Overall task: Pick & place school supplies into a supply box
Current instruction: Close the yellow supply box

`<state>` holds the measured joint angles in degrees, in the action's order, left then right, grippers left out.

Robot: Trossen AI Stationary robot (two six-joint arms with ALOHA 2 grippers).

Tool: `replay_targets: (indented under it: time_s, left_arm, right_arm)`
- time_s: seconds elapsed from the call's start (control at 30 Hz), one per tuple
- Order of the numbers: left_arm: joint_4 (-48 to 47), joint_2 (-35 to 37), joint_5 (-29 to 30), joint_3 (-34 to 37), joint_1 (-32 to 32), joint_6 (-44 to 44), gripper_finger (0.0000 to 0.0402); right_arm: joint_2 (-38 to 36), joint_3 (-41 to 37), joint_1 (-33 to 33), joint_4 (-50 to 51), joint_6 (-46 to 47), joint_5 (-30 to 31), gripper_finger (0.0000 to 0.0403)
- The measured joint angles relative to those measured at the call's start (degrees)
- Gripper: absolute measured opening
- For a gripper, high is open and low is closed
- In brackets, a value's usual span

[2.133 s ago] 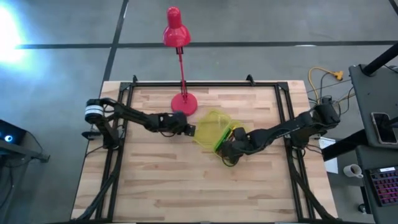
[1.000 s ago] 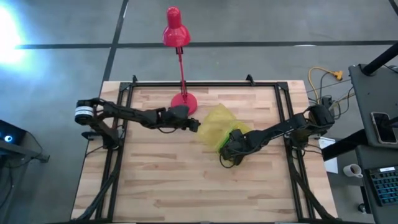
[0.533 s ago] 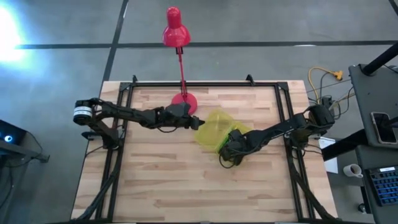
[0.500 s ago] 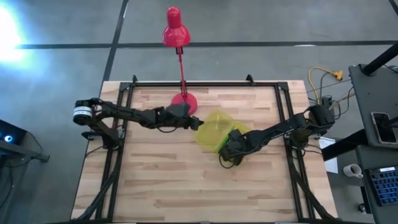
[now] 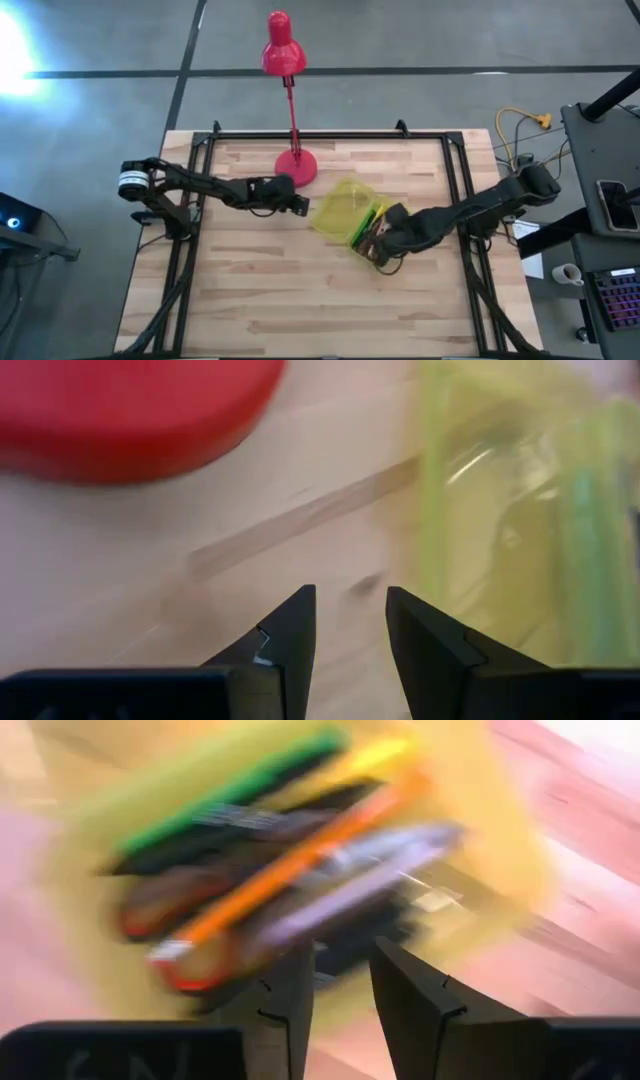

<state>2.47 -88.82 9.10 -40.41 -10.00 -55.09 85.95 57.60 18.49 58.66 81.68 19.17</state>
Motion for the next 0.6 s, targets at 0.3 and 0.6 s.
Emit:
replay_targets:
  time_s: [0.3, 0.6]
  left_arm:
    - [6.50, -1.40, -0.29, 6.72, -0.33, -2.65, 0.0108]
    - [11.26, -9.95, -3.91, 1.73, -0.24, -1.94, 0.0108]
  right_arm:
    - [-1.69, -1.29, 4.85, 9.30, 14.56, -1.48, 0.0092]
    - [-0.11, -1.95, 6.57, 8.89, 19.53, -4.69, 0.0081]
